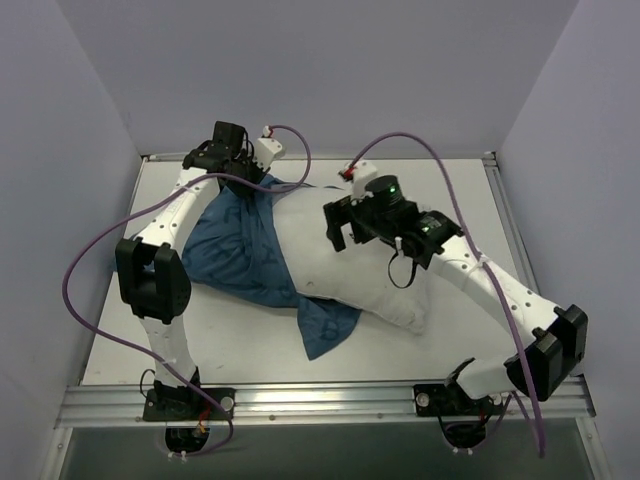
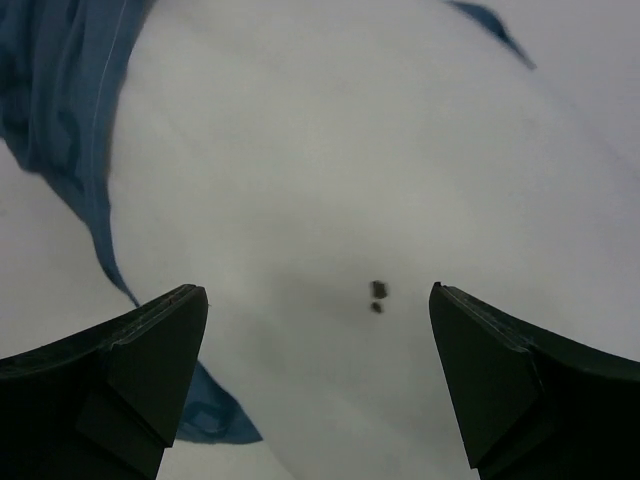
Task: Remove the pillowcase from the pillow
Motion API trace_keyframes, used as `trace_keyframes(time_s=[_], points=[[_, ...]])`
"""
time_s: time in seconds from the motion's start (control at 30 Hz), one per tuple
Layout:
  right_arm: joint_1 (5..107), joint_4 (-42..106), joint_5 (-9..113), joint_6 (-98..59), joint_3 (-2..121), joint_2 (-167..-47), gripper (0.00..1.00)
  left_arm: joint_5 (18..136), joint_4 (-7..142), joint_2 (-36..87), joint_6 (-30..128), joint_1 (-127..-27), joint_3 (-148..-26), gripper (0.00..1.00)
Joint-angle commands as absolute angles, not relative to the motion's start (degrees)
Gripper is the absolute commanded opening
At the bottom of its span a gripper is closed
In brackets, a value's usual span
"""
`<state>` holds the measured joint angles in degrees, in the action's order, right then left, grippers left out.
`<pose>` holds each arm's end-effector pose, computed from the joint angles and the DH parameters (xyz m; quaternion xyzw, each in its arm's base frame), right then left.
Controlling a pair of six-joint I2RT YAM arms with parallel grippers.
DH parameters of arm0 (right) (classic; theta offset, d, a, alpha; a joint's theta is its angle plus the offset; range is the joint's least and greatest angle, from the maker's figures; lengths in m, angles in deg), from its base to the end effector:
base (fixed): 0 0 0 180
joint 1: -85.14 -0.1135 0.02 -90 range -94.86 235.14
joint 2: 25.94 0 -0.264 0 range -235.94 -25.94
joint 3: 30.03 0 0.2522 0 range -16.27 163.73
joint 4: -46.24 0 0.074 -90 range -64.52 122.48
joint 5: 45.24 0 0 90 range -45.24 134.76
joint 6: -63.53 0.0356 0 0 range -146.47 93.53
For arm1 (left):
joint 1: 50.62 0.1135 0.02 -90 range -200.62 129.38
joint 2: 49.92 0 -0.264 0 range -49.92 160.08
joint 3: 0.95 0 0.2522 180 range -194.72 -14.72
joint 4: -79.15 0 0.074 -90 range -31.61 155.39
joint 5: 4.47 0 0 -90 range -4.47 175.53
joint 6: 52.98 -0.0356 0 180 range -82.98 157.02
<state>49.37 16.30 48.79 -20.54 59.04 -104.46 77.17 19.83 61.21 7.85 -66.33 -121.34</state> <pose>0.2571 0.1883 0.3820 -0.2296 0.7829 0.2324 0.5295 0.4166 -0.1226 0.3166 0.3808 0.8569 -0.0281 0.3463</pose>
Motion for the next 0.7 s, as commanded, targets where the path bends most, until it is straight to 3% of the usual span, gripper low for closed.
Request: trace_keyframes(time_s=[0.0, 0.4, 0.5, 0.6, 0.67], points=[[42.3, 14.0, 42.3, -25.9, 54.9, -106.3, 1.00, 78.3, 20.0, 59.7, 7.2, -65.7, -121.7, 0.02], [39.9, 24.6, 44.1, -18.0, 44.1, -133.8, 0.97, 77.8, 18.0, 61.3, 8.8, -65.9, -125.5, 0.02], [40.3, 24.0, 46.0, -16.1, 43.7, -138.0, 0.78, 77.9, 17.6, 61.3, 8.5, -65.8, -125.7, 0.02], [41.0, 23.7, 46.4, -15.0, 43.3, -138.3, 0.00, 77.6, 16.7, 61.2, 8.6, -65.8, -126.2, 0.02], [41.1, 23.3, 45.3, -15.0, 43.5, -136.6, 0.00, 77.4, 15.4, 61.2, 8.7, -65.8, -127.2, 0.08]])
